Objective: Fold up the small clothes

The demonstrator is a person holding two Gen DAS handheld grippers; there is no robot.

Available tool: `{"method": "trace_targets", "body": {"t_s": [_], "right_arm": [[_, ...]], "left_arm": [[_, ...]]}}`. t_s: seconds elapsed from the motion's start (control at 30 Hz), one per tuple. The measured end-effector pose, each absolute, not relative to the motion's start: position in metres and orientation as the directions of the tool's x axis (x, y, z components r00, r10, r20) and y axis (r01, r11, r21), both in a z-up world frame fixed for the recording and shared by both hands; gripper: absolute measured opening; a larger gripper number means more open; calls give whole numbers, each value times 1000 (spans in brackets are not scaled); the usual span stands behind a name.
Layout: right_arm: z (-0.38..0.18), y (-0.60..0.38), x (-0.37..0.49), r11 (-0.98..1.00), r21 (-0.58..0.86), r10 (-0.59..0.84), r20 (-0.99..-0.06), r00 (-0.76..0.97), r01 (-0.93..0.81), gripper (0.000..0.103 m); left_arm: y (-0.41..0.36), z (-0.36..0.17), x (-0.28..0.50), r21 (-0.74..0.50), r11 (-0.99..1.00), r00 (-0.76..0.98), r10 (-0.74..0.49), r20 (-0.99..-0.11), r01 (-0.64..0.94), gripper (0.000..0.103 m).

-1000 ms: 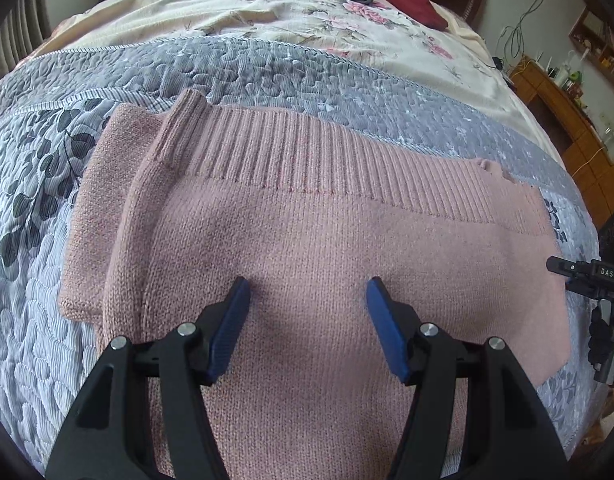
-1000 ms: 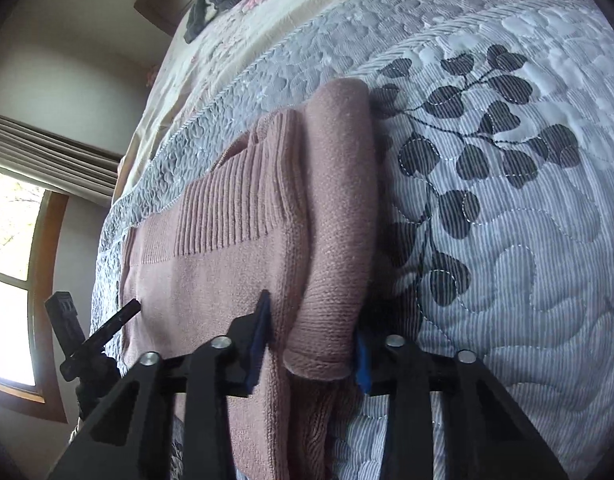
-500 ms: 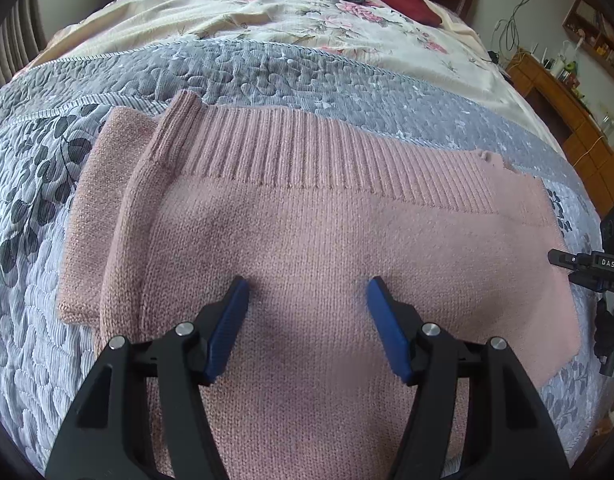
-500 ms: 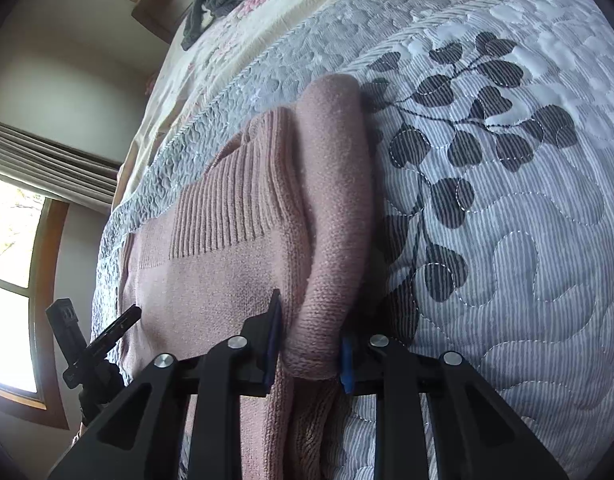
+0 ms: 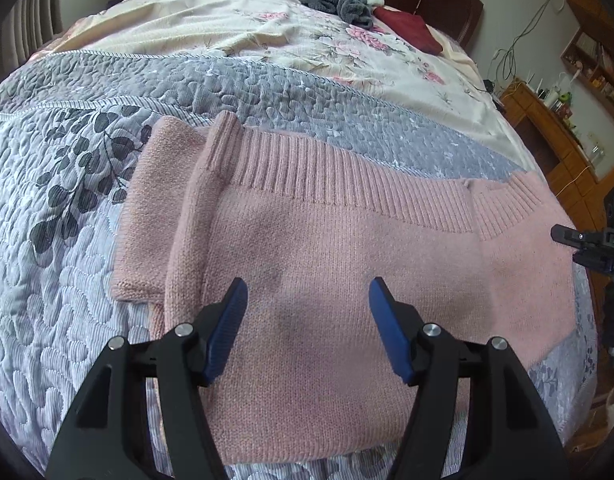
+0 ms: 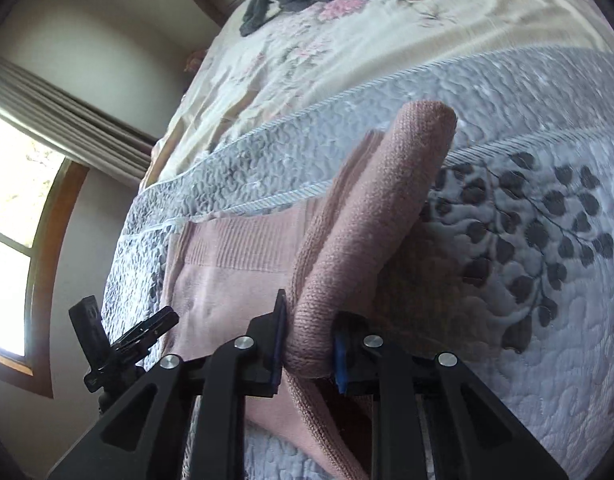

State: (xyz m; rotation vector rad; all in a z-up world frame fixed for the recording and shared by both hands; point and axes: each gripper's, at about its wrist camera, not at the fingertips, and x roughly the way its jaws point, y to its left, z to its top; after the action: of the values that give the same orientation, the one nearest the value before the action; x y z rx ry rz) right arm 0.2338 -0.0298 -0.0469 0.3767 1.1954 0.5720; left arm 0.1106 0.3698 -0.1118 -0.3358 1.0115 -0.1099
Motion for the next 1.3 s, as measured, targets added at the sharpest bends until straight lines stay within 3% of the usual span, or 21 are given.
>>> {"method": "trace_targets", "body": {"t_s": [0.23,0.5,0.53,0.57,0.7,0.77,1.0,1.13,1.3], "right_arm": [[-34,69,233,815,456,540,-821,184,-358,18],[-80,112,238,851,407,466,-877,118,-331,18],[-85,113,239,850,420,472,-875,107,-318,19],[-91,113,240,843,447,490,-868,84,-299,28],[-104,108,241,795,568,584,-811,18,-213,40],[-107,102,242,749,641,648,-761,-18,-166,51],[-72,57,239,681,721,729,-684,26,-125,52],[-60,16,234,747,648,664,-740,113,-148,53],[-85,-30,226,786,609,618,-775,132,-105,53]], "left_arm": [[380,-106,101,-372,926,543,-281,-791,-63,63],[385,-107,95,-412,909,544,-316,-777,-62,63],[385,-107,95,-418,906,545,-321,-774,-61,63],[385,-107,94,-423,904,546,-326,-772,-59,63],[384,-104,95,-452,890,546,-354,-759,-52,63],[382,-103,96,-485,873,544,-383,-746,-50,63],[358,-100,111,-611,791,533,-504,-680,-33,64],[334,-106,133,-671,740,498,-568,-655,-39,66],[307,-123,164,-712,698,440,-618,-651,-73,66]]}}
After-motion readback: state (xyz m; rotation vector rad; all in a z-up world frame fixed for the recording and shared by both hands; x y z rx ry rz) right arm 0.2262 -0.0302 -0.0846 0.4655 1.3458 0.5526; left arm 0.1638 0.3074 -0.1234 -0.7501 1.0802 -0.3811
